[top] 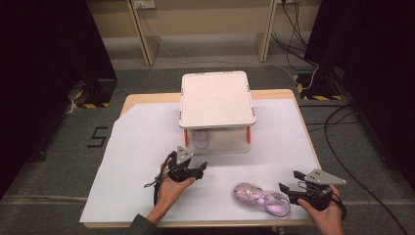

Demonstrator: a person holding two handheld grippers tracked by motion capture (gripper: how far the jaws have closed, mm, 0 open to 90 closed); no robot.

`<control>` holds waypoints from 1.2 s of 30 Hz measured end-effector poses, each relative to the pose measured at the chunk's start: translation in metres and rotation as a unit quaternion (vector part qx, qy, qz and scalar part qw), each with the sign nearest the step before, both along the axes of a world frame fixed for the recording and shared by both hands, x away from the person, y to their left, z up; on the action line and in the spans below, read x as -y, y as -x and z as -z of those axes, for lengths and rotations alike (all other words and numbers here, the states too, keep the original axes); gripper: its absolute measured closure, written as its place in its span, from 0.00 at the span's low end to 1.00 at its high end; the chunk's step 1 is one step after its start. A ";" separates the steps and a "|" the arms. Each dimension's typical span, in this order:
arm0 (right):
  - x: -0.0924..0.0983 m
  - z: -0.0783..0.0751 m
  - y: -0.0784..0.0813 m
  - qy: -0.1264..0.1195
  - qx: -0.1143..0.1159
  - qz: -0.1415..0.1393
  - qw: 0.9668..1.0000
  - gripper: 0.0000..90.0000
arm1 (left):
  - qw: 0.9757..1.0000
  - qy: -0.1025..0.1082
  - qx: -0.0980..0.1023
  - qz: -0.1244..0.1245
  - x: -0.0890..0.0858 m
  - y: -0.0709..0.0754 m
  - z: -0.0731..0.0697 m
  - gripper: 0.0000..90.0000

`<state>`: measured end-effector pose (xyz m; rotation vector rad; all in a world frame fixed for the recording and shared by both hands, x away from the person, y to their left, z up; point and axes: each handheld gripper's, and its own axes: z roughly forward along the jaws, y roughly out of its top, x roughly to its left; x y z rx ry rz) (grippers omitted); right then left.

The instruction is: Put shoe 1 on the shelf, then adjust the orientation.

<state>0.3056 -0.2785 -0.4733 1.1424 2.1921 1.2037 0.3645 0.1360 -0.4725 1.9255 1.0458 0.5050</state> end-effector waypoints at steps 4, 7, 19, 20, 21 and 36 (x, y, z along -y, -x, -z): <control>0.000 -0.001 0.001 -0.003 0.002 0.001 1.000 0.29 | 1.000 0.014 -0.007 0.007 0.000 0.014 0.002 0.31; 0.001 -0.005 0.003 -0.009 0.007 0.002 1.000 0.29 | 1.000 0.025 -0.011 0.013 -0.001 0.022 0.002 0.31; 0.000 -0.007 0.015 -0.022 0.004 -0.010 1.000 0.29 | 0.999 0.027 -0.001 0.040 0.009 0.054 0.001 0.28; 0.000 -0.008 0.016 -0.024 0.005 -0.010 1.000 0.29 | 0.999 0.024 -0.001 0.043 0.010 0.055 0.002 0.27; 0.000 -0.008 0.017 -0.025 0.005 -0.010 1.000 0.29 | 0.999 0.022 0.001 0.045 0.011 0.056 0.003 0.27; -0.001 -0.014 0.028 -0.032 0.018 -0.009 0.999 0.29 | 0.997 0.013 0.006 0.073 0.028 0.071 0.010 0.27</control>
